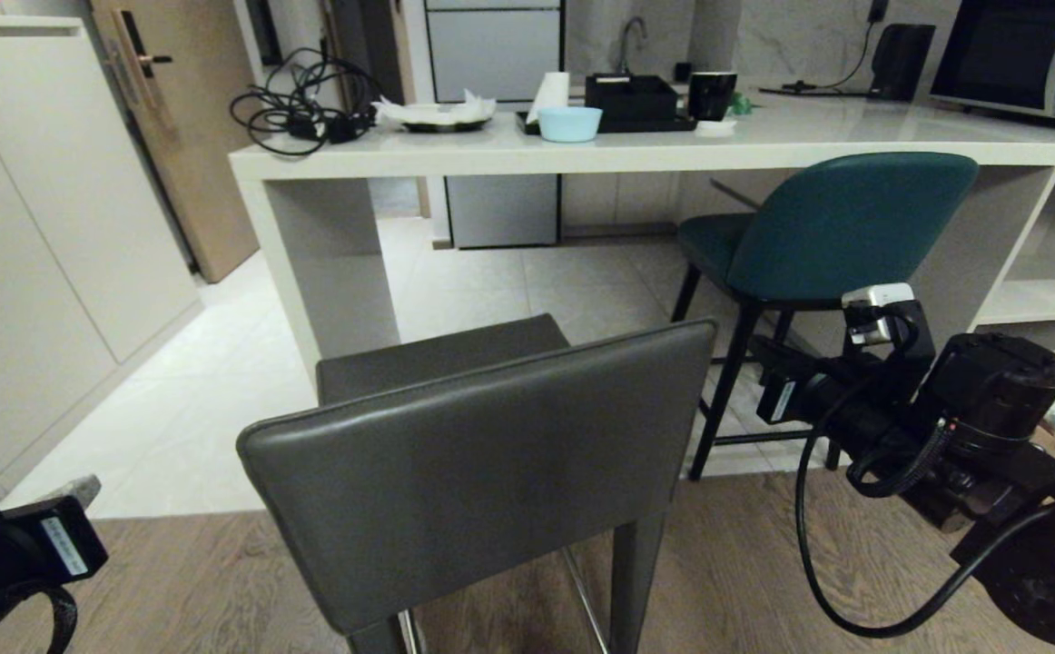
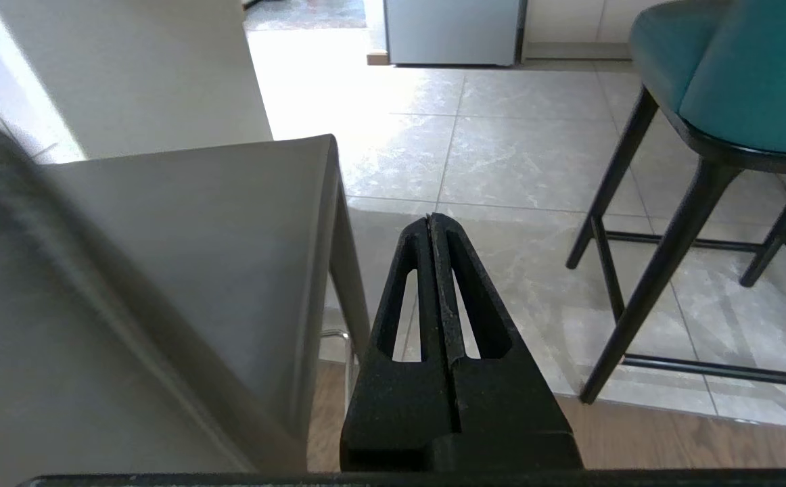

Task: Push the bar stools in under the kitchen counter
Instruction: Push the gray chair back under the dining table

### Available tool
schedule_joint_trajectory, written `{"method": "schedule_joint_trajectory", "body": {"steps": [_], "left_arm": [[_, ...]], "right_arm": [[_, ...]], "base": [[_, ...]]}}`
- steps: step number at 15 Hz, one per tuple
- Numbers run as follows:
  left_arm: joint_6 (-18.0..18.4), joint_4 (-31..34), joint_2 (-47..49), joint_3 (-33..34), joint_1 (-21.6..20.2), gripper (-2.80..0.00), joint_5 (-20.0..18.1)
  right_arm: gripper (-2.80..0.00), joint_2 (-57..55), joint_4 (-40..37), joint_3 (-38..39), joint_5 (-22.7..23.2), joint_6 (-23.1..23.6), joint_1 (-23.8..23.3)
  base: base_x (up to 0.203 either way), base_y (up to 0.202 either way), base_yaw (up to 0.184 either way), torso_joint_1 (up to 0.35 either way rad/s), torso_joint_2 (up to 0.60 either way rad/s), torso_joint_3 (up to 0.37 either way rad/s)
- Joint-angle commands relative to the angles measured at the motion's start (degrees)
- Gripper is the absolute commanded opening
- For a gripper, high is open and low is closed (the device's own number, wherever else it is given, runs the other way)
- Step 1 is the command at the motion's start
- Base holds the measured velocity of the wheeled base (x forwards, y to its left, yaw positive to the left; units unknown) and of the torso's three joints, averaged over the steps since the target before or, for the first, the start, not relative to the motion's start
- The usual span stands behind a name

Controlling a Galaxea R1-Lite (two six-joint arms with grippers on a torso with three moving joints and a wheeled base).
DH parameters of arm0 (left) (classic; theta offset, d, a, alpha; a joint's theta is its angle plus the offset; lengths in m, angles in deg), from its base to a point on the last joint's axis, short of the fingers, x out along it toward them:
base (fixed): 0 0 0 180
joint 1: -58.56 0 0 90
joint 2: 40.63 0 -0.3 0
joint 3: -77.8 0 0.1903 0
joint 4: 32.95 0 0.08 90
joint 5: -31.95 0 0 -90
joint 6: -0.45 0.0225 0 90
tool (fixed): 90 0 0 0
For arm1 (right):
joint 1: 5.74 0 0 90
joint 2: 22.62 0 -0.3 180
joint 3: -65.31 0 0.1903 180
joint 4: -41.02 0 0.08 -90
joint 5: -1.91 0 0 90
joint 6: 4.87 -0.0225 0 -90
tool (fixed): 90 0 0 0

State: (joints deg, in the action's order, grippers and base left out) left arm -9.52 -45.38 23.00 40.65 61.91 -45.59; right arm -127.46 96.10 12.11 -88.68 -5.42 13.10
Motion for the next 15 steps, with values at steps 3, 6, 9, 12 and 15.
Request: {"method": "schedule_joint_trajectory", "body": {"steps": [3,6,9,12,15], "left_arm": [[-2.0,-12.7,11.7,1.6,18.4,-2.80,14.3],[-5.0,-19.5,15.0,5.3,27.2,-2.80,23.6],[-5.1,-19.5,16.6,4.7,27.7,-2.80,23.5],[-5.5,-19.8,20.7,2.9,27.9,-2.80,23.4],[-5.9,-19.8,24.3,-1.2,27.9,-2.80,23.3]], "right_arm": [[-2.80,-3.4,0.4,-2.7,0.0,0.0,0.2],[-2.80,-3.6,0.1,-4.3,0.1,0.1,0.2],[-2.80,-3.7,-2.0,-6.6,0.1,0.2,1.0],[-2.80,-4.1,-3.9,-8.4,0.1,1.0,1.9],[-2.80,-4.9,-4.4,-9.4,0.0,1.9,2.9]], "base": [[0.000,0.000,0.000,0.000,0.00,0.000],[0.000,0.000,0.000,0.000,0.00,0.000],[0.000,0.000,0.000,0.000,0.00,0.000],[0.000,0.000,0.000,0.000,0.00,0.000],[0.000,0.000,0.000,0.000,0.00,0.000]]}}
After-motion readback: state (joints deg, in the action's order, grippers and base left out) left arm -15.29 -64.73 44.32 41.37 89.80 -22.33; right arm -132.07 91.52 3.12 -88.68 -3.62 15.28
